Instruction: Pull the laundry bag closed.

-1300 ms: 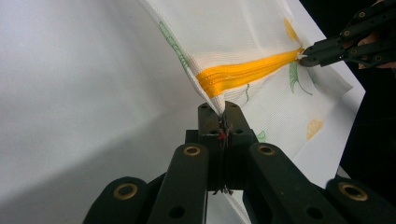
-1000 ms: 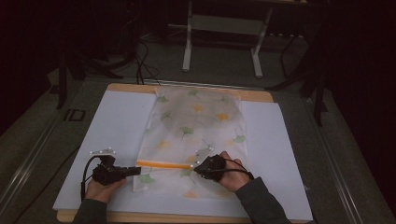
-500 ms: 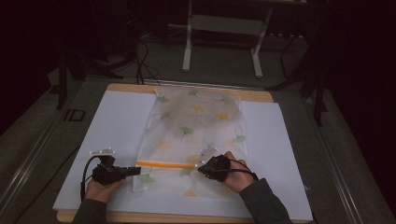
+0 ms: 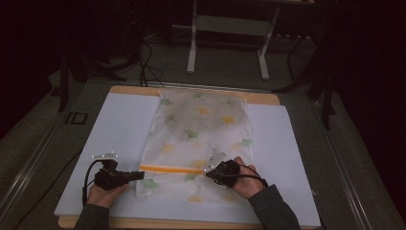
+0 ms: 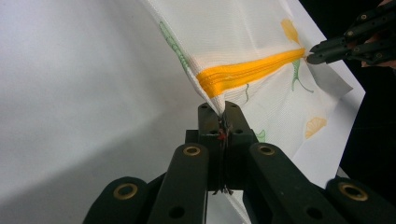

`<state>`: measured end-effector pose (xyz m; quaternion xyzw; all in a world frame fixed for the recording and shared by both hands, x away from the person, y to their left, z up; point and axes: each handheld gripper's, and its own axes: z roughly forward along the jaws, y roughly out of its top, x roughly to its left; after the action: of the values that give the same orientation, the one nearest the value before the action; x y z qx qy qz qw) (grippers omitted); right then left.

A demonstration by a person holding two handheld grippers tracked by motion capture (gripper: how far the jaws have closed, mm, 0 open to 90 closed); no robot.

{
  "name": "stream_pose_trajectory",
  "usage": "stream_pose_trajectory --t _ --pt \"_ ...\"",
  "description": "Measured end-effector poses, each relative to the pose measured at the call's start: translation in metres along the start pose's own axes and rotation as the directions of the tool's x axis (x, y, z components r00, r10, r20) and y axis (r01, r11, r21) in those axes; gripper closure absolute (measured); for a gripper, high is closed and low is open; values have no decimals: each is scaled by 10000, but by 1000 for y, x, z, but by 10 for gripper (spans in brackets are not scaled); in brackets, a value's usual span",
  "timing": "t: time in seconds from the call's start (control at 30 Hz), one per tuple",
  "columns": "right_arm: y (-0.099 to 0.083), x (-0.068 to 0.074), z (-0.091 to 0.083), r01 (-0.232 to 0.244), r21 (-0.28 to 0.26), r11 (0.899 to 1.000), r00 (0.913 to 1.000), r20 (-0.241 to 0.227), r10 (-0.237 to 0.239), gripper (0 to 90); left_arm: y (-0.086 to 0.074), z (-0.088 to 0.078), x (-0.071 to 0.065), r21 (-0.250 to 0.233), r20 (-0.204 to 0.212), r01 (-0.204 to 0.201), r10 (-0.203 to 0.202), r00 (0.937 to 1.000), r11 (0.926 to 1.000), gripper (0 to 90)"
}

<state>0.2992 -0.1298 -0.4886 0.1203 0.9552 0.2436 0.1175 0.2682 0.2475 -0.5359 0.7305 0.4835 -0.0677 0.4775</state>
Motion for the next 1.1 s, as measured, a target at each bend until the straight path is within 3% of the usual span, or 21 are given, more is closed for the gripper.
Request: stream_pose_trajectory --t 1.1 --pt "-28 -9 -13 -679 67 9977 9974 235 677 900 0 -1 1 -37 -65 34 -34 10000 10000 891"
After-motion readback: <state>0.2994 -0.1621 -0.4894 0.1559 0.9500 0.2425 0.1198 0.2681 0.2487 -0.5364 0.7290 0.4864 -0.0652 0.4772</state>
